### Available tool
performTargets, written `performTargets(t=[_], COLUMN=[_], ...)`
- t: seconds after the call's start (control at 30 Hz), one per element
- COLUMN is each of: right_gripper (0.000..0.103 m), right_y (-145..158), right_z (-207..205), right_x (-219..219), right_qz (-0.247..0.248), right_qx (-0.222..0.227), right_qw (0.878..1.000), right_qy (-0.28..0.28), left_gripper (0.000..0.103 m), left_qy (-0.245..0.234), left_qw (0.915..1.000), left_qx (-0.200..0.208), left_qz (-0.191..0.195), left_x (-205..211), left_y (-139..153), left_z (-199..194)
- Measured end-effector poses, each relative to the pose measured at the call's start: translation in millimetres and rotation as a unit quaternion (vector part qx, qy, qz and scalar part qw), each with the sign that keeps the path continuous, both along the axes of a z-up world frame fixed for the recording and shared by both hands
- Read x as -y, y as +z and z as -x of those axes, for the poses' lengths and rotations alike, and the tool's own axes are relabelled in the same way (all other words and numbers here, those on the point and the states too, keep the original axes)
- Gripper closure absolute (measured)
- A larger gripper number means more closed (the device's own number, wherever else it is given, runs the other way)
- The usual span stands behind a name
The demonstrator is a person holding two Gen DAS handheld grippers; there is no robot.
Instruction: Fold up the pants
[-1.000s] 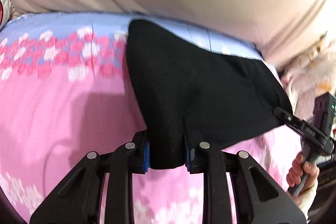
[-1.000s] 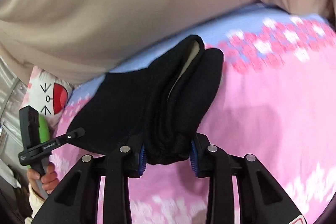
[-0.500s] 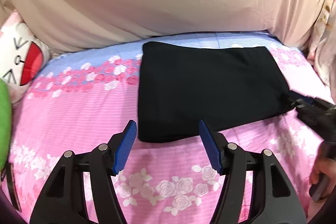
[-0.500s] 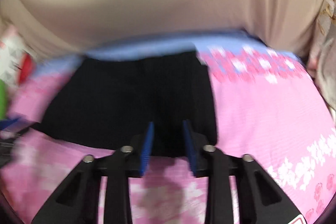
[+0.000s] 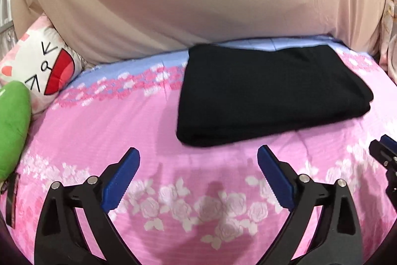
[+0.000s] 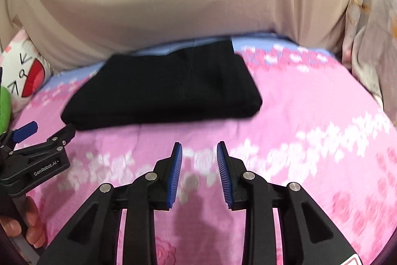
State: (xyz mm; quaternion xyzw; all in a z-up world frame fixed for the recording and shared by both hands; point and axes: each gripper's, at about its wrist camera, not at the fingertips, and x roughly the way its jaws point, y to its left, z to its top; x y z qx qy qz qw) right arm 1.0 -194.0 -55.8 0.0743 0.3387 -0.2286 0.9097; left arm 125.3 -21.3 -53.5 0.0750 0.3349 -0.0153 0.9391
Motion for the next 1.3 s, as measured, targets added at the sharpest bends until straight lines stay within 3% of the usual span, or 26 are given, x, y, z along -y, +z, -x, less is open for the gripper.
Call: performTargets(t=[0.03,0.1,0.13,0.53,1.3], right_gripper=[0.069,0.05,0.049,0.045,0.044], right_y=[1.7,3.3,2.6,1.4,0.4], right_z=[1.8,5.4,7.2,5.6,4.3], right_x=[-1.1,-3.8,-6.7,-11.2,-13.2], right_qz=[0.003,0.017,0.021,0.048,0.049], right_qx=[0.002,0.009,0.009,-0.002,-0.006], right_qw=[1.0,1.0,1.0,0.998,0.998], right_qy=[-0.001,-0.012,-0.014,-0.041,-0.042], left_gripper=[0.009,0.009,0.009,0.009,0.01], left_qy=[-0.002,-0.006,-0.009,-0.02,-0.025], left_qw=[1.0,1.0,0.9999,0.9991,0.9992], left_qx=[0.0,0.0,0.005,-0.003,0.003], left_qz=[0.001,0.005,0.009,0.038,0.031], left_x=[0.5,0.7,0.7,-2.0,1.2], left_y=[-2.5,-2.4,-1.7,-2.6,-1.0], left_z=[1.7,4.1,6.4,6.3,9.0])
